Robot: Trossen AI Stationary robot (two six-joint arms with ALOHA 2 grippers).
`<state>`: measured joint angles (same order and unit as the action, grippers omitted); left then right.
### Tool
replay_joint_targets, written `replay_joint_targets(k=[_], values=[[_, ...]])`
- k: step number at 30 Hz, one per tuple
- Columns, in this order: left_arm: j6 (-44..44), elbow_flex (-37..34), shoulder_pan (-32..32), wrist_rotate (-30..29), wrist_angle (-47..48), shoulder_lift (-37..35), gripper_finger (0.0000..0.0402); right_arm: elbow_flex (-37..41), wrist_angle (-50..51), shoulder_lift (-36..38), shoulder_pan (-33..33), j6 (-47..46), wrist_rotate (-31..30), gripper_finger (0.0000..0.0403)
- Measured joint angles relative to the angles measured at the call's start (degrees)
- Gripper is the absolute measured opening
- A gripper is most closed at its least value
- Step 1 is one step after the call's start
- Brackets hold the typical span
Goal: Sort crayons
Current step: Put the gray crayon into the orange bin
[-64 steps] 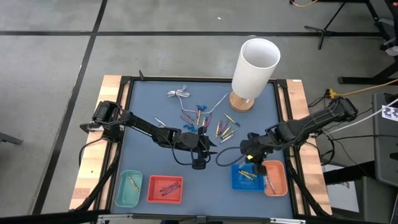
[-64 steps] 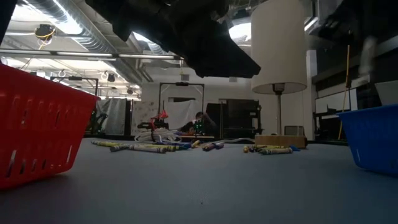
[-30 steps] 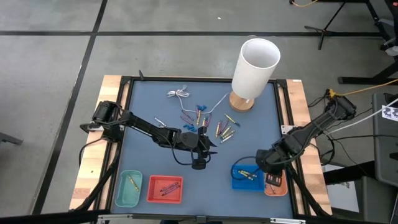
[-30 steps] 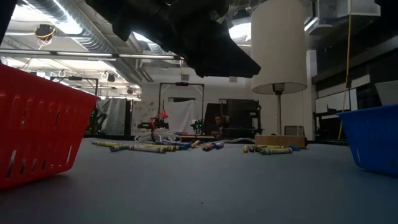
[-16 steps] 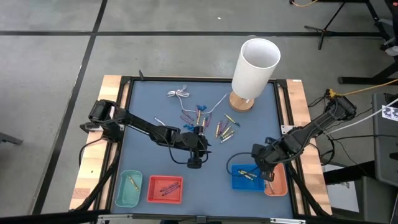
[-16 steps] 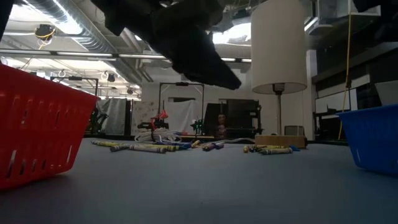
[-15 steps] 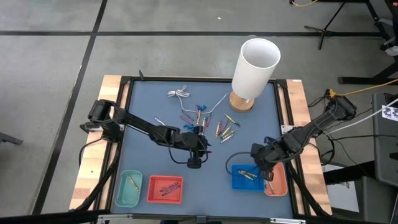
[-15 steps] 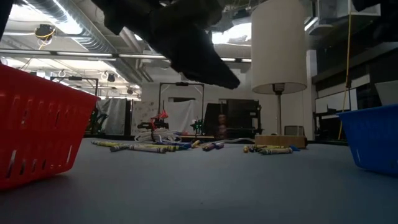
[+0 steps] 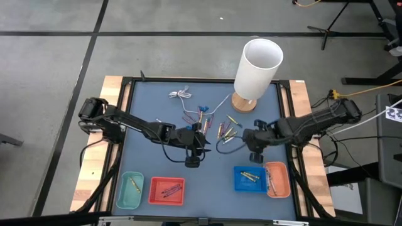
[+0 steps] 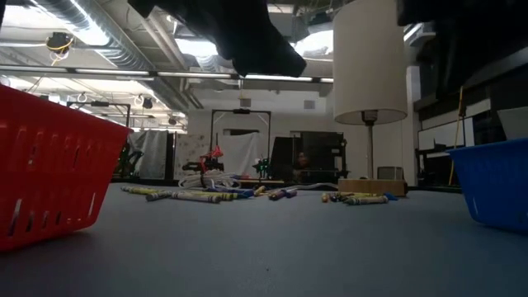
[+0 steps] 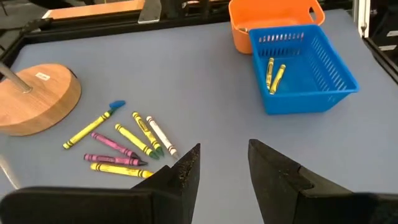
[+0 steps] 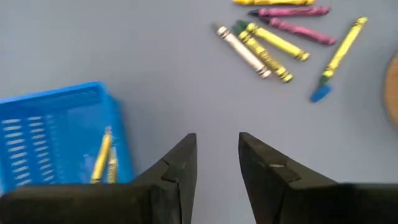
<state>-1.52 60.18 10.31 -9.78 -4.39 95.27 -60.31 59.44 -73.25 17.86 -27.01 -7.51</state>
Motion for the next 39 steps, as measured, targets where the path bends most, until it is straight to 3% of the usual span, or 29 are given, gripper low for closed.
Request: replay_joint_targets(k=[9, 17, 24, 39], values=[[-2.3, 0.0, 0.0, -0.2, 9.3, -3.9, 0.0119, 1.6, -4.8, 0.0, -10.0, 12.5, -0.7, 0.0117], [-6.2, 0.0, 0.0, -0.2, 15.9, -5.4, 0.0119, 13.4, -28.8, 0.0, -15.5, 25.7, 8.3, 0.0117], [-7.5, 0.0, 0.0, -0.2, 17.5, -5.4, 0.0119, 21.3, -42.7, 0.0, -17.7, 29.8, 9.7, 0.0117], [-7.6, 0.0, 0.0, -0.2, 17.4, -5.4, 0.0119, 27.5, -46.7, -2.6, -17.9, 30.5, 8.5, 0.0117]])
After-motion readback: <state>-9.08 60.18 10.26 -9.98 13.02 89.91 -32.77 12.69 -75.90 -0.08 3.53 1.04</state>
